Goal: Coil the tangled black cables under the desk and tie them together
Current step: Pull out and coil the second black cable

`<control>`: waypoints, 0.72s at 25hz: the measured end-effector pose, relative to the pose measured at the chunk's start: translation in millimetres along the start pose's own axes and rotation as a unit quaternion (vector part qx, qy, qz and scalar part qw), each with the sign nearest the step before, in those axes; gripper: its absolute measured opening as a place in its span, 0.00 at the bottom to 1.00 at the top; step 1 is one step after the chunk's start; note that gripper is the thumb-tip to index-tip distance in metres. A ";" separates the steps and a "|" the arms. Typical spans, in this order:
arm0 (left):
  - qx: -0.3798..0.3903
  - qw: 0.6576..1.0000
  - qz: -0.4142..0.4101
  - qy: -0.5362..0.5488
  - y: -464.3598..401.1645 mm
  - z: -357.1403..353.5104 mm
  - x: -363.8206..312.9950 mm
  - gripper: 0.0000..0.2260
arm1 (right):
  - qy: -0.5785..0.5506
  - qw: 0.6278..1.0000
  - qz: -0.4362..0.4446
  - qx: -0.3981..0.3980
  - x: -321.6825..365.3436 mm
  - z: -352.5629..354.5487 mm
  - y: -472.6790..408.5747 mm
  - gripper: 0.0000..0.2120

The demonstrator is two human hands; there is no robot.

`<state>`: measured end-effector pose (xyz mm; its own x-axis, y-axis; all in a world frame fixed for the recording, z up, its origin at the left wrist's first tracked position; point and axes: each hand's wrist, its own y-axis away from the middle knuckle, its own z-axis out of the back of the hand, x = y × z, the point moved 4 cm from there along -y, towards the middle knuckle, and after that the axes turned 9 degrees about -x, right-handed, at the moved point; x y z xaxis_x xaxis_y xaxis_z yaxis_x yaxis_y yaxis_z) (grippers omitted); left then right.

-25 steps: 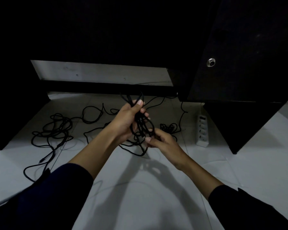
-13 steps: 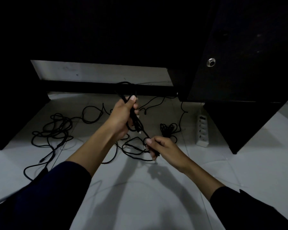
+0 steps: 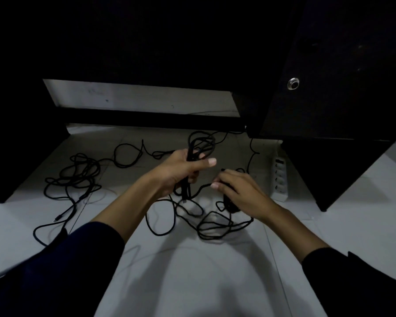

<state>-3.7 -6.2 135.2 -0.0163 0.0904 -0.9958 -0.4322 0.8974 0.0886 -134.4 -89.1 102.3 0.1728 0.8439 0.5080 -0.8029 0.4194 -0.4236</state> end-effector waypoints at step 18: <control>0.011 0.992 -0.070 -0.109 1.5 -8.6 5.0 0.09 | -0.084 0.995 -0.018 -0.039 34.4 17.2 -18.4 0.13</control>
<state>-12.2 -8.1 130.2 0.2389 0.0525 -0.9696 -0.3972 0.9165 -0.0482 -123.5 -73.6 140.5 0.0976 0.7619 0.6403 -0.7493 0.4797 -0.4566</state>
